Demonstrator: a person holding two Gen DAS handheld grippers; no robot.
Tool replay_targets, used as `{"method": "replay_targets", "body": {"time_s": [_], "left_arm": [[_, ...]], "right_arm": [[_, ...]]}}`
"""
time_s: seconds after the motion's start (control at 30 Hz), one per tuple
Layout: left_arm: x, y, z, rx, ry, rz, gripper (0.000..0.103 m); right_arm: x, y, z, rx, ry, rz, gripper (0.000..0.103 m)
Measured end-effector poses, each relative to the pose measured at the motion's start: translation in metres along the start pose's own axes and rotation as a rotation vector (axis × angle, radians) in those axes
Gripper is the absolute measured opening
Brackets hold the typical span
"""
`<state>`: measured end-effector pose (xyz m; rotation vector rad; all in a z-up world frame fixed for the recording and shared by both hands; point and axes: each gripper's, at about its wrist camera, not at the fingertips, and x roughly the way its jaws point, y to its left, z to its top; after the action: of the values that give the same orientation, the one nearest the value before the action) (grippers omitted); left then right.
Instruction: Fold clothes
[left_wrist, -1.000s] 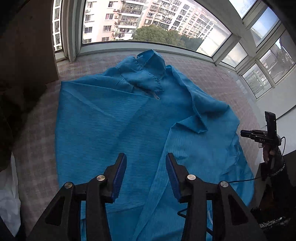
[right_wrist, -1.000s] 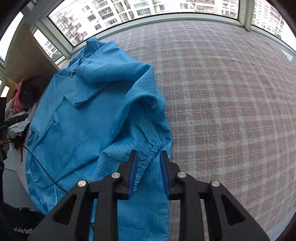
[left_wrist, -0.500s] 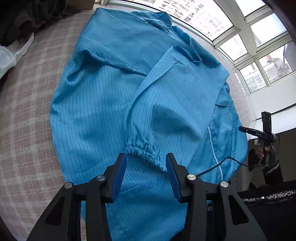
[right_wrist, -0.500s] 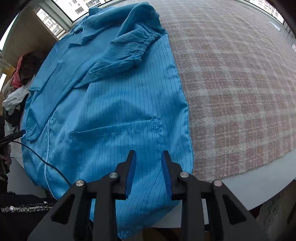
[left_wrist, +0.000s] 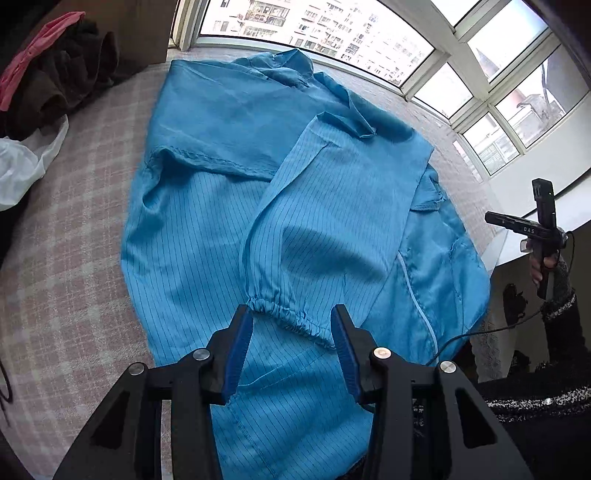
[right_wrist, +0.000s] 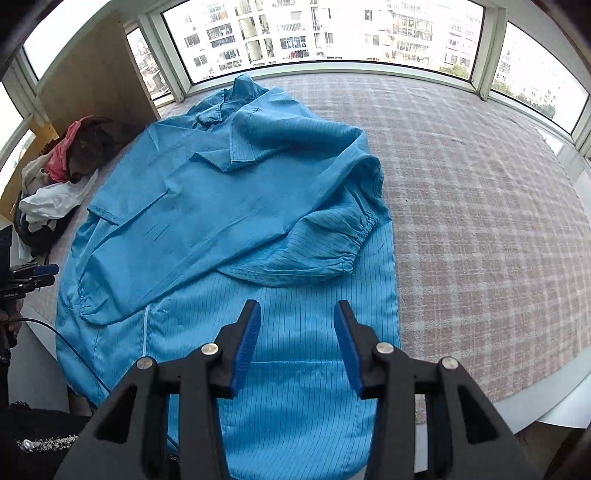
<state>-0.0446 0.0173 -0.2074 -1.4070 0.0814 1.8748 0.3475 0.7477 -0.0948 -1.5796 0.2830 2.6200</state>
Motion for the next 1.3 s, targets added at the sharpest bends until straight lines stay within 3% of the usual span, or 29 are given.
{"method": "replay_targets", "body": {"time_s": [0.17, 0.4, 0.6, 0.8, 0.97, 1.07, 1.13, 1.3], "left_arm": [[0.006, -0.007, 0.056, 0.112, -0.025, 0.042, 0.042], [0.037, 0.019, 0.132, 0.121, -0.028, 0.081, 0.042], [0.074, 0.038, 0.174, 0.103, -0.015, 0.088, 0.042], [0.095, 0.064, 0.201, 0.056, -0.021, 0.084, 0.042], [0.104, 0.077, 0.21, 0.068, -0.012, 0.088, 0.042], [0.103, 0.082, 0.213, 0.07, -0.019, 0.078, 0.042], [0.102, 0.084, 0.214, 0.072, -0.026, 0.072, 0.042], [0.1, 0.086, 0.217, 0.079, -0.03, 0.068, 0.042]], "right_arm": [[0.028, 0.004, 0.079, 0.029, -0.036, 0.091, 0.041], [0.101, 0.018, 0.199, 0.003, 0.024, 0.003, 0.043], [0.195, 0.071, 0.277, -0.036, 0.15, 0.009, 0.045], [0.259, 0.104, 0.295, -0.1, 0.295, -0.087, 0.045], [0.276, 0.093, 0.297, -0.146, 0.387, -0.182, 0.045], [0.273, 0.072, 0.305, -0.098, 0.386, -0.138, 0.03], [0.27, 0.06, 0.31, -0.079, 0.372, -0.137, 0.009], [0.267, 0.03, 0.324, -0.092, 0.324, -0.248, 0.005]]}}
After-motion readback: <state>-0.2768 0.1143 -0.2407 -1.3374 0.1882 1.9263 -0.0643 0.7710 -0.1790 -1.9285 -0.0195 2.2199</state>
